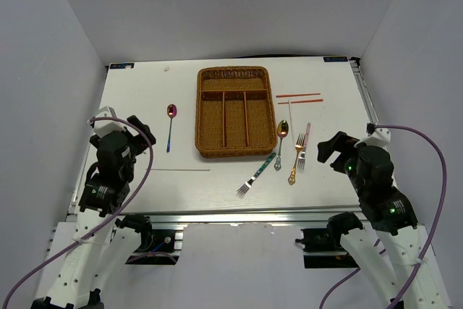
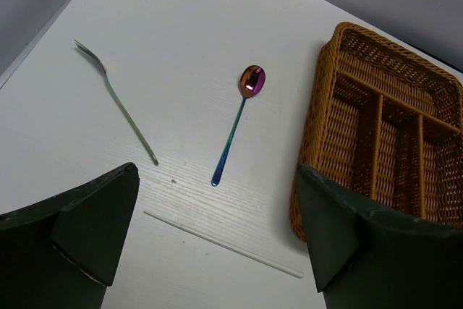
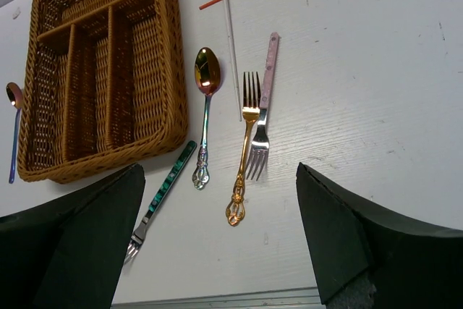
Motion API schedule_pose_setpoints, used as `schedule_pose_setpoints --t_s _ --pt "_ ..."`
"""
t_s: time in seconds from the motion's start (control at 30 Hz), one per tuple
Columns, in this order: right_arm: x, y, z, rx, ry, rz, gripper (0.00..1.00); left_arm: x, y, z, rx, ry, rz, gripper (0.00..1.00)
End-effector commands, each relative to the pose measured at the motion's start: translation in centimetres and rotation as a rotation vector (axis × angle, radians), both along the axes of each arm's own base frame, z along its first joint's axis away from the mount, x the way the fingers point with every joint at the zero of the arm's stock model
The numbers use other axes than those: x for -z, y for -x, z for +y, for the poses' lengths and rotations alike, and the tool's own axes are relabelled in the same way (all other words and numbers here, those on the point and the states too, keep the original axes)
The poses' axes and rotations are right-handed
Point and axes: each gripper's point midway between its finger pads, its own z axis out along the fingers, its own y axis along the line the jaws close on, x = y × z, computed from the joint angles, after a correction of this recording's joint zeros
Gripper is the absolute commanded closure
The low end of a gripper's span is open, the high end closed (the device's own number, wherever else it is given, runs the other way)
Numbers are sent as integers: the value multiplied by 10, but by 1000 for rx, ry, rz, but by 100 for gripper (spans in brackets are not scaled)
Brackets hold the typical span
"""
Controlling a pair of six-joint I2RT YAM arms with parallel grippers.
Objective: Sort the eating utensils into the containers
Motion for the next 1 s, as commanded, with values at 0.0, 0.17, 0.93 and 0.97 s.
schedule_pose_setpoints --t_s 0.0,0.17,0.93,0.97 --pt "-8 -3 -6 46 -9 -28 11 0 0 -3 13 11 -1 2" --pt "-7 -3 -5 41 -19 -31 11 2 -2 -6 29 12 9 2" --pt "122 -60 55 -46 51 441 36 20 -10 -16 73 9 81 2" --pt "129 -60 58 -51 55 460 36 22 -11 -16 73 9 87 2"
